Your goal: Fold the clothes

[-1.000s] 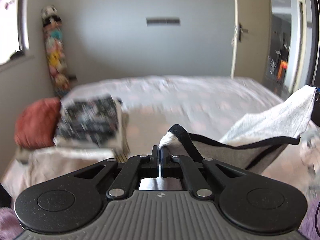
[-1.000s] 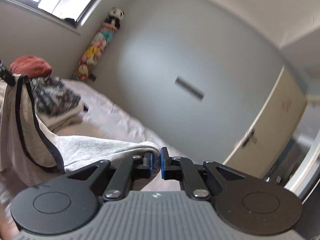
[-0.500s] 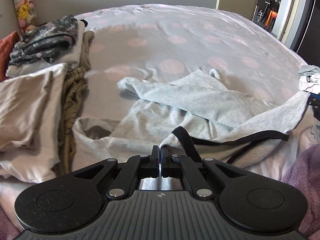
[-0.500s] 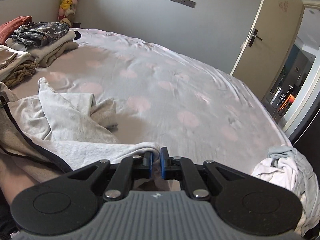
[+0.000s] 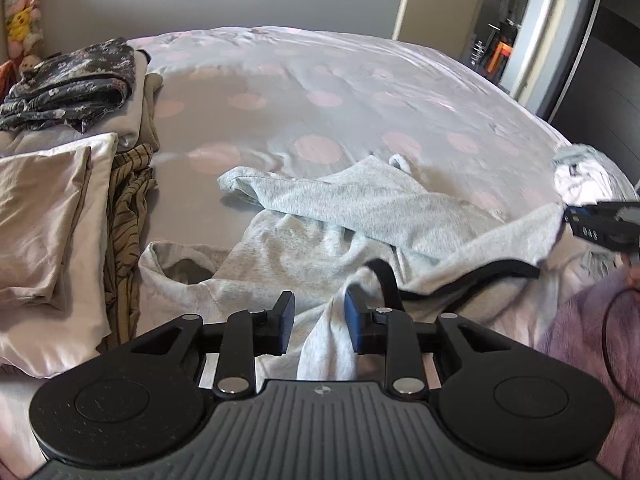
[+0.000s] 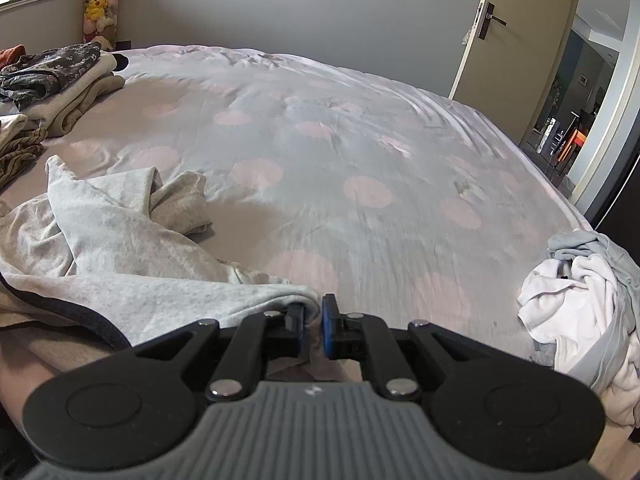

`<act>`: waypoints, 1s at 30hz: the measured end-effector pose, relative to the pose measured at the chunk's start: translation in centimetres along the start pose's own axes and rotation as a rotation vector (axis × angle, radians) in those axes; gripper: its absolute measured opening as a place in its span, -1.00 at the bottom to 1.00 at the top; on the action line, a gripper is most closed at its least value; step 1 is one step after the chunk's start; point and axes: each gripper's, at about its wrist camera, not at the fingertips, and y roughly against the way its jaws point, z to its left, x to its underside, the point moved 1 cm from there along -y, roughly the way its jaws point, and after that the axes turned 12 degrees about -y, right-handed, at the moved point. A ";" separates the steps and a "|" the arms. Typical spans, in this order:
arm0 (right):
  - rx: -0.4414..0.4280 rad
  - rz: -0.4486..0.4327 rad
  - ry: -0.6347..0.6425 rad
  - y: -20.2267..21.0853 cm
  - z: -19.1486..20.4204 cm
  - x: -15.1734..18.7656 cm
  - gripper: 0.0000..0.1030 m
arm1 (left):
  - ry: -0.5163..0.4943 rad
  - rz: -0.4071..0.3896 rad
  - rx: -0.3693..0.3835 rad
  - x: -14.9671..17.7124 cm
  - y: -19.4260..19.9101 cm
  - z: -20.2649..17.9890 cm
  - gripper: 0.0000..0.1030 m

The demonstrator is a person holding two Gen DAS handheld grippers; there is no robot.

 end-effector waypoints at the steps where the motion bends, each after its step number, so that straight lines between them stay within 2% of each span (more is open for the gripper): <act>1: 0.000 0.002 0.000 -0.1 0.0 0.0 -0.80 | -0.024 0.002 0.004 0.3 0.3 -0.2 -0.37; 3: -0.002 0.004 -0.001 -0.2 0.0 0.0 -0.80 | -0.071 0.003 0.008 0.9 0.8 -0.6 -0.17; 6: -0.005 0.004 -0.002 -0.1 0.0 0.0 -0.80 | -0.129 0.017 -0.005 1.6 1.0 -1.3 -0.17; 12: -0.007 -0.004 0.005 0.1 0.1 0.1 -0.80 | -0.156 0.060 -0.036 2.3 0.0 -2.2 -0.19; 20: -0.014 -0.014 0.011 0.3 0.2 0.1 -0.79 | -0.114 0.104 -0.067 3.6 -1.5 -2.3 -0.50; 22: -0.014 -0.015 0.013 0.3 0.2 0.2 -0.79 | -0.113 0.099 -0.071 3.8 -1.7 -2.6 -0.57; 24: -0.015 -0.017 0.012 0.3 0.2 0.2 -0.79 | -0.113 0.091 -0.080 3.9 -1.6 -2.8 -0.81; 26: -0.015 -0.017 0.010 0.4 0.2 0.2 -0.79 | -0.114 0.075 -0.090 3.7 -1.2 -3.0 -0.91; 30: -0.015 -0.018 0.009 0.3 0.2 0.2 -0.79 | -0.077 0.022 -0.123 2.8 0.8 -1.5 -0.93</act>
